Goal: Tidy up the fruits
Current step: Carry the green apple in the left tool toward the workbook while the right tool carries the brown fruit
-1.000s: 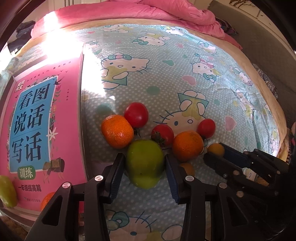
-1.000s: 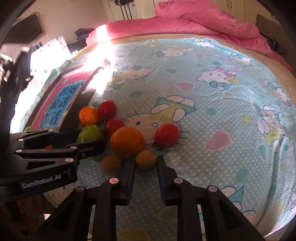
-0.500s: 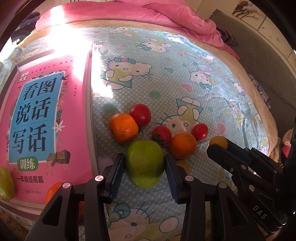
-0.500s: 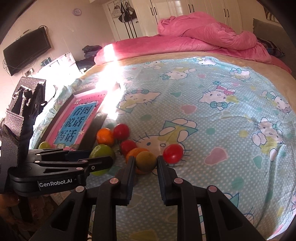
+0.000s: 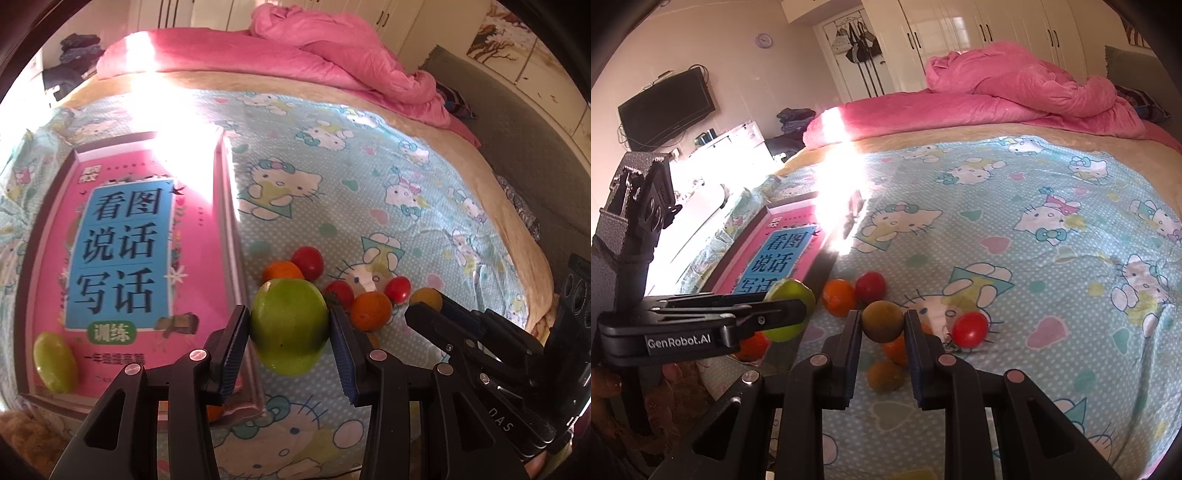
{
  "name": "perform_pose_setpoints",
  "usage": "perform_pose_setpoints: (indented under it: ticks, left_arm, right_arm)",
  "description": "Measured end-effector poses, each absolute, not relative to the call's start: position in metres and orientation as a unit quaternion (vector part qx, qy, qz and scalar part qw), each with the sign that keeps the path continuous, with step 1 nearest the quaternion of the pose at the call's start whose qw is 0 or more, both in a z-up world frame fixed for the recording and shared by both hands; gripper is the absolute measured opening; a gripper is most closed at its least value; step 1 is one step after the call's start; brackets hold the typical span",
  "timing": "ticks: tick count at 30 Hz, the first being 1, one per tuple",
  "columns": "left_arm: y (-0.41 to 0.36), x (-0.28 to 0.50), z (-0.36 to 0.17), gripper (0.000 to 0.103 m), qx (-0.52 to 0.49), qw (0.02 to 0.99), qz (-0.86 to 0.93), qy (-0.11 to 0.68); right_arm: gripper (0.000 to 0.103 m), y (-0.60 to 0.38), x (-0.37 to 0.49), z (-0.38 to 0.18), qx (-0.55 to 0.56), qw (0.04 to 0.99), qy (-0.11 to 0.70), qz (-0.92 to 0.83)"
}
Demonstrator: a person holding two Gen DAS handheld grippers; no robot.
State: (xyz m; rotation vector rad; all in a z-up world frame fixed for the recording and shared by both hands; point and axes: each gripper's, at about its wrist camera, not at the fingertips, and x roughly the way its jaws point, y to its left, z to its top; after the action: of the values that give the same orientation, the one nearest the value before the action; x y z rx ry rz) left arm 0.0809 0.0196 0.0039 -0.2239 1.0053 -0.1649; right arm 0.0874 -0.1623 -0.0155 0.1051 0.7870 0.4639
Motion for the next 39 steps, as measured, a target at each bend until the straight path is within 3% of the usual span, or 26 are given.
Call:
perform_pose_setpoints:
  ticks: [20, 39]
  left_arm:
    - [0.116, 0.054, 0.008, 0.046, -0.154, 0.87, 0.01, 0.468]
    - [0.145, 0.042, -0.011, 0.046, -0.165, 0.858, 0.035, 0.486]
  right_arm:
    - [0.024, -0.118, 0.069, -0.009, 0.024, 0.89, 0.359, 0.279]
    - [0.024, -0.069, 0.063, -0.008, -0.01, 0.876, 0.36, 0.32]
